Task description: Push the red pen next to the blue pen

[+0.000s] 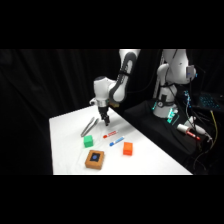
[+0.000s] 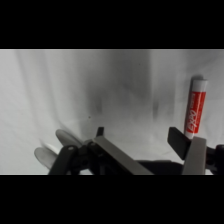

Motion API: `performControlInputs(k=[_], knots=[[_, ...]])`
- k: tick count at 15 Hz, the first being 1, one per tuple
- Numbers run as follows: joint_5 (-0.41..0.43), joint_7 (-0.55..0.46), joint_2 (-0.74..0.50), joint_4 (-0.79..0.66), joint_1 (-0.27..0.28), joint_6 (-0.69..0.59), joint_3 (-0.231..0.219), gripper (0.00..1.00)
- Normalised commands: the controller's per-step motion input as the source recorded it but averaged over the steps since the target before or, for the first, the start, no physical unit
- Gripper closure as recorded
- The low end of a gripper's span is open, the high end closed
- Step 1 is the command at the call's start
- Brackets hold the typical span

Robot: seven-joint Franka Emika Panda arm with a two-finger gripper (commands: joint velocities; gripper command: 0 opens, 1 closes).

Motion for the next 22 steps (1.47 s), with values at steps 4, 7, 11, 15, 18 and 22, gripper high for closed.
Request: performControlInputs(k=[4, 7, 11, 15, 18, 22], knots=[[-0.141, -0.02, 0.17, 0.05, -0.101, 0.19, 0.079, 0.0], [-0.191, 0.05, 0.1, 0.03, -0.034, 0.14, 0.042, 0.0], [-0.199, 0.14, 0.03, 0.01, 0.077, 0.12, 0.019, 0.0], [-0.193, 0.21, 0.01, 0.0, 0.185, 0.1, 0.014, 0.0], [-0.163, 0.22, 0.0, -0.01, 0.182, 0.07, 0.033, 0.0], [-0.156, 0.19, 0.02, 0.0, 0.136, 0.05, 0.024, 0.0]])
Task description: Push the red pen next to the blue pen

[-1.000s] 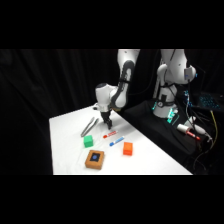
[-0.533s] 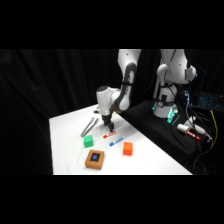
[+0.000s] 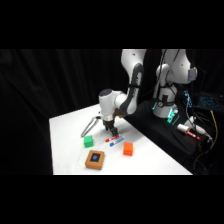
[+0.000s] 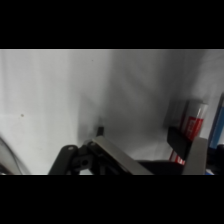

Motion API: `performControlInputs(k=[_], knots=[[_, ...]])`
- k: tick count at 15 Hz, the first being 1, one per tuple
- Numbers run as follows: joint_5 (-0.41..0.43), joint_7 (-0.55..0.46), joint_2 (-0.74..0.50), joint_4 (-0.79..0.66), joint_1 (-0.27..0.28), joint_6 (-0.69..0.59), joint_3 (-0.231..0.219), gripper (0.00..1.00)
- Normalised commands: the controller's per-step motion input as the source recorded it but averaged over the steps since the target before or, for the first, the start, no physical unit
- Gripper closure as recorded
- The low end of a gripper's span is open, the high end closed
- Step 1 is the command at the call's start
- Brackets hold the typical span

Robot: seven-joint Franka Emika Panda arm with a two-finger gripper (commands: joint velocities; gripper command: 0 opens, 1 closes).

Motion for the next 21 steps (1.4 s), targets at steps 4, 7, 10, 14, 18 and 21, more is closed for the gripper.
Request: performControlInputs(k=[4, 7, 10, 14, 18, 21], knots=[[-0.137, 0.15, 0.01, 0.0, 0.075, 0.02, 0.014, 0.0], [-0.128, 0.14, -0.02, -0.01, 0.06, 0.0, 0.028, 0.0], [-0.148, 0.17, -0.04, -0.03, 0.094, -0.02, 0.013, 0.0], [-0.163, 0.19, -0.07, -0.06, 0.11, -0.02, 0.0, 0.0], [-0.057, 0.14, -0.2, -0.04, -0.02, -0.25, 0.042, 0.0], [-0.003, 0.06, -0.48, -0.08, -0.097, -0.43, 0.054, 0.0]])
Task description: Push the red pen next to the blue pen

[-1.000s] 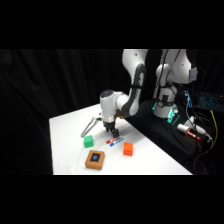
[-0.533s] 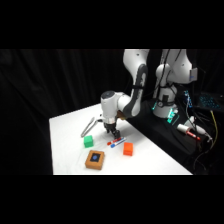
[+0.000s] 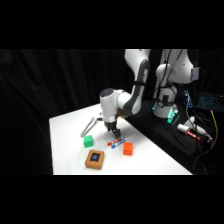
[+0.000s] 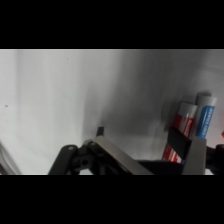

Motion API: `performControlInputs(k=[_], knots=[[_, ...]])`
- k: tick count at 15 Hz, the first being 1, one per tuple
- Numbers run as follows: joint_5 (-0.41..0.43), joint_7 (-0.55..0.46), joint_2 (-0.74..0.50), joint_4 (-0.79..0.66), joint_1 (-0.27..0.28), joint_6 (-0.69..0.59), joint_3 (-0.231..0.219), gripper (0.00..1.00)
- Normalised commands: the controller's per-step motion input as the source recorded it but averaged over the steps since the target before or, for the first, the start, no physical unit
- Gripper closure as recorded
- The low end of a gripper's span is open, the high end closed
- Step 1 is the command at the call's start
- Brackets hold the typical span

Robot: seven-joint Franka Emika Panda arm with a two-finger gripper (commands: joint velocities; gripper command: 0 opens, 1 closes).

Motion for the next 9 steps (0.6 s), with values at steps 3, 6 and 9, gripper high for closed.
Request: performControlInputs(k=[3, 6, 9], knots=[[-0.025, 0.12, -0.53, -0.07, -0.044, -0.47, 0.043, 0.0], [-0.132, 0.19, -0.51, -0.07, 0.006, -0.44, 0.025, 0.0], [-0.099, 0.16, -0.47, -0.08, -0.019, -0.37, 0.068, 0.0]])
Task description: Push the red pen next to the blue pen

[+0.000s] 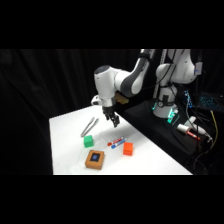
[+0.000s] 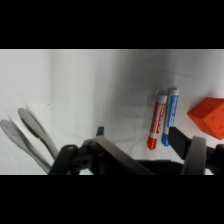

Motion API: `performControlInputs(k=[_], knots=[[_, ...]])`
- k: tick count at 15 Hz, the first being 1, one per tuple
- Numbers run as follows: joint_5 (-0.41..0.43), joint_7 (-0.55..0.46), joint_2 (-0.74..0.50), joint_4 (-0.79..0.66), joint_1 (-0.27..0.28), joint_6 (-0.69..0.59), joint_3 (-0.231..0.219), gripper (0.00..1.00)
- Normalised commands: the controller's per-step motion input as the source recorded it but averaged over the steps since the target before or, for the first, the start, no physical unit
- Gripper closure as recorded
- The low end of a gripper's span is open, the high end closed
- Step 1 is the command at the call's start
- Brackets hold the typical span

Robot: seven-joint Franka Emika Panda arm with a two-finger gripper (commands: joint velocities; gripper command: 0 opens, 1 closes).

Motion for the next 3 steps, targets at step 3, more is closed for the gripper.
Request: performControlInputs(k=[3], knots=[[0.01, 0.12, -0.36, -0.06, -0.05, -0.23, 0.093, 0.0]])
